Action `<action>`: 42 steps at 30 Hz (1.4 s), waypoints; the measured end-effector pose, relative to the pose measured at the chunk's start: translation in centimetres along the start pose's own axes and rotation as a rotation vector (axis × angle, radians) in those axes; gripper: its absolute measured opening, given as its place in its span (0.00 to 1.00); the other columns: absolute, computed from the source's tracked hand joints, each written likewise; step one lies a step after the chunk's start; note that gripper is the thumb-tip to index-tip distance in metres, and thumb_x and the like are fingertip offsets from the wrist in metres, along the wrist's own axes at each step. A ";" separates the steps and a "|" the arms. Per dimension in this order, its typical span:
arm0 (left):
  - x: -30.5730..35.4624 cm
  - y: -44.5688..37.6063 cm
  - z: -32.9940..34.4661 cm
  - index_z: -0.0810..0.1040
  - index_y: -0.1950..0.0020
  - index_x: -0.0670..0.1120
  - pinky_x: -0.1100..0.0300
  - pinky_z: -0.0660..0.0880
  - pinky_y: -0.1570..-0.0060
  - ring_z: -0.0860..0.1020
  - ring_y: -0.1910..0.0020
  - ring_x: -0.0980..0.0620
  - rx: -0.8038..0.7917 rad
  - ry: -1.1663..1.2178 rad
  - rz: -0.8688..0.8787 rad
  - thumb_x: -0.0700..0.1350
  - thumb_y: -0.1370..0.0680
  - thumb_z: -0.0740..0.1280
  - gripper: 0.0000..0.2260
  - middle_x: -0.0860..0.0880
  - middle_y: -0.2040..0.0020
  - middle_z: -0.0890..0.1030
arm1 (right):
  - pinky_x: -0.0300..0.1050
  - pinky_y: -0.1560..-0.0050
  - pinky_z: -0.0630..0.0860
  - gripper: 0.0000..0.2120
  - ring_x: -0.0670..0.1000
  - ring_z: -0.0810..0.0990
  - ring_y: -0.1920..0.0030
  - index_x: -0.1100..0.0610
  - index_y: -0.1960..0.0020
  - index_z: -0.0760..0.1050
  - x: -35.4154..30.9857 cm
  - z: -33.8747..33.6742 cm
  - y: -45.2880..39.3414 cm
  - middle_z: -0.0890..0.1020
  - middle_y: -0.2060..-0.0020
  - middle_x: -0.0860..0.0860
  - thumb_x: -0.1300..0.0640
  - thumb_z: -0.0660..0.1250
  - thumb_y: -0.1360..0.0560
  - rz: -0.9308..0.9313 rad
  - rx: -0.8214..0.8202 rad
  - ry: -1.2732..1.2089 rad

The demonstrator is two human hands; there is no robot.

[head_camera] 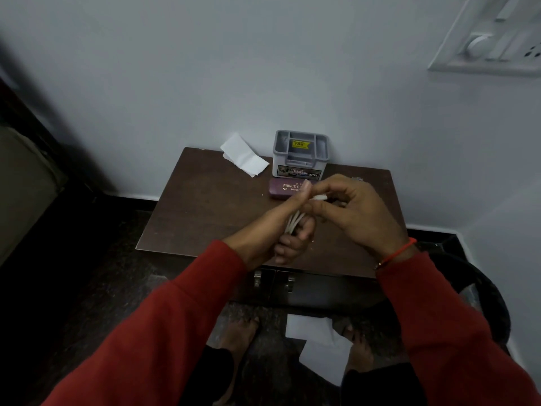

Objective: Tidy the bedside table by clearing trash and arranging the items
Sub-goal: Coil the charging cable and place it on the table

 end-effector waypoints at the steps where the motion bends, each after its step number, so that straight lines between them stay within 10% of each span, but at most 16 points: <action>1: 0.1 0.0 0.3 0.66 0.69 0.45 0.68 0.56 0.80 0.55 0.82 0.56 -0.046 0.079 -0.001 0.72 0.21 0.49 0.33 0.51 0.78 0.58 | 0.35 0.56 0.76 0.13 0.43 0.81 0.58 0.60 0.51 0.83 0.1 0.0 0.0 0.82 0.57 0.50 0.55 0.74 0.32 -0.003 0.039 -0.054; 7: 1.0 0.2 1.5 0.65 0.71 0.44 0.68 0.54 0.81 0.54 0.84 0.56 -0.217 0.292 0.061 0.66 0.19 0.51 0.31 0.52 0.80 0.56 | 0.48 0.58 0.76 0.12 0.52 0.78 0.58 0.62 0.47 0.76 1.9 2.9 1.2 0.80 0.59 0.55 0.54 0.65 0.23 0.259 -0.124 -0.495; 16: 1.0 0.4 -1.9 0.69 0.76 0.45 0.67 0.64 0.81 0.62 0.86 0.55 0.096 0.243 0.072 0.60 0.16 0.53 0.32 0.51 0.82 0.60 | 0.54 0.50 0.78 0.09 0.55 0.82 0.58 0.66 0.43 0.78 2.2 3.5 0.3 0.83 0.62 0.59 0.64 0.65 0.21 0.170 0.055 -0.465; 20: 1.8 1.3 -2.9 0.70 0.75 0.42 0.65 0.68 0.80 0.65 0.85 0.52 0.063 0.191 0.125 0.62 0.19 0.56 0.31 0.48 0.82 0.61 | 0.61 0.39 0.74 0.13 0.59 0.80 0.48 0.66 0.40 0.78 2.1 4.8 0.0 0.82 0.49 0.67 0.64 0.66 0.23 0.179 0.070 -0.620; 42: 2.2 1.2 -9.4 0.69 0.80 0.43 0.65 0.64 0.82 0.63 0.87 0.49 0.260 0.224 0.249 0.60 0.15 0.46 0.38 0.48 0.85 0.60 | 0.40 0.41 0.76 0.12 0.46 0.82 0.45 0.61 0.41 0.81 1.7 7.7 -4.0 0.85 0.48 0.53 0.66 0.66 0.22 0.062 0.101 -0.245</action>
Point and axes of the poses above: each hand's wrist, its own y-axis away from the middle knuckle, its own z-axis out of the palm, x = y × z, the point moved 8 cm from there along -y, towards the middle knuckle
